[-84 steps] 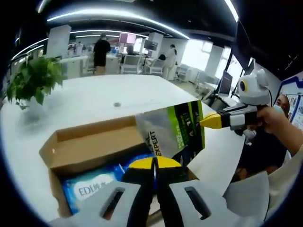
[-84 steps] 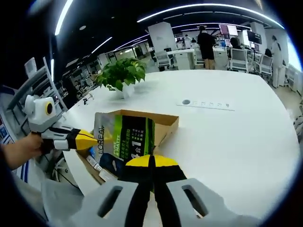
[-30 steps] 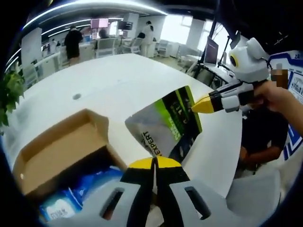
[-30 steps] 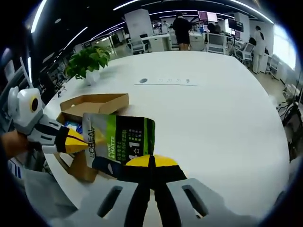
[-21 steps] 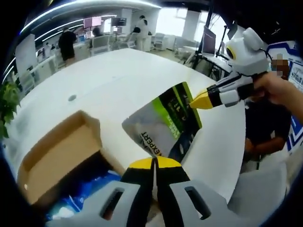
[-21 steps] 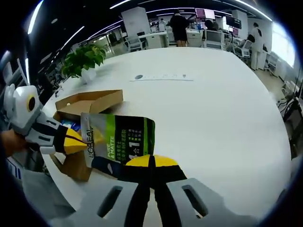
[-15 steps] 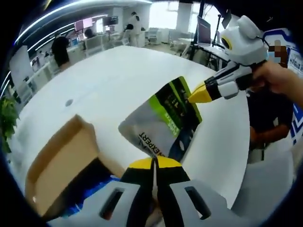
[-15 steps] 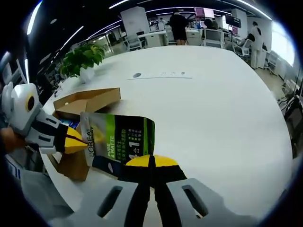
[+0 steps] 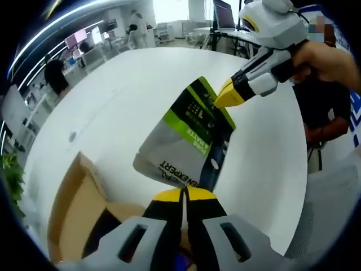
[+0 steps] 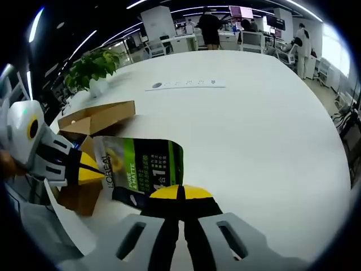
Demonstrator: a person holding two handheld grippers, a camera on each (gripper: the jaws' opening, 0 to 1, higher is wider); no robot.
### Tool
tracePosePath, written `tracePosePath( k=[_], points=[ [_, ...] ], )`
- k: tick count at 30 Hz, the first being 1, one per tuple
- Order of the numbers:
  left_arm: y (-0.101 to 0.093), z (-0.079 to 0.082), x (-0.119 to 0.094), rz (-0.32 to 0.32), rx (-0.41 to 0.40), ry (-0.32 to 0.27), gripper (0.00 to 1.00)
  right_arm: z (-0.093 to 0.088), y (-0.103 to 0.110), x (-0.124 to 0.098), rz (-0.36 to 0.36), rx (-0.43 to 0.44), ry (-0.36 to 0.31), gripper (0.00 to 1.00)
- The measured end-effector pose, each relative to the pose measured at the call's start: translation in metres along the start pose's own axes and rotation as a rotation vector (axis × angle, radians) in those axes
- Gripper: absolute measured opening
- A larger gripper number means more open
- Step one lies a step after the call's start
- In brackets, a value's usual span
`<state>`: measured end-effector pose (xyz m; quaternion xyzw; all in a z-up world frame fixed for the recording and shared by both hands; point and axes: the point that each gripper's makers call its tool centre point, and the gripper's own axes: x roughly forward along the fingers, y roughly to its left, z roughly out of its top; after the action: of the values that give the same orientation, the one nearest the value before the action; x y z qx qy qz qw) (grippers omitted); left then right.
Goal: Operate the shoe box by opening the lid, removing the specified soft item, and placing it in the target area until the item is outside and the box remains undamaged.
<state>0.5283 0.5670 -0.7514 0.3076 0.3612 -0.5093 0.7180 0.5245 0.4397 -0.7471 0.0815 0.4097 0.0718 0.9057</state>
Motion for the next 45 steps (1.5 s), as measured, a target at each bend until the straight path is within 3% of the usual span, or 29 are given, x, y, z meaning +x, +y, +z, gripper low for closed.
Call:
tracePosePath(
  k=[18, 33, 45],
  points=[
    [0.010, -0.002, 0.020, 0.031, 0.178, 0.094, 0.00, 0.000, -0.010, 0.021, 0.008, -0.013, -0.033, 0.00],
    [0.011, -0.011, 0.037, 0.055, 0.347, 0.169, 0.00, -0.013, -0.019, 0.044, -0.025, -0.018, -0.006, 0.00],
    [0.014, -0.010, 0.030, 0.058, 0.293, 0.152, 0.00, -0.013, -0.022, 0.048, -0.037, 0.027, -0.010, 0.00]
  ],
)
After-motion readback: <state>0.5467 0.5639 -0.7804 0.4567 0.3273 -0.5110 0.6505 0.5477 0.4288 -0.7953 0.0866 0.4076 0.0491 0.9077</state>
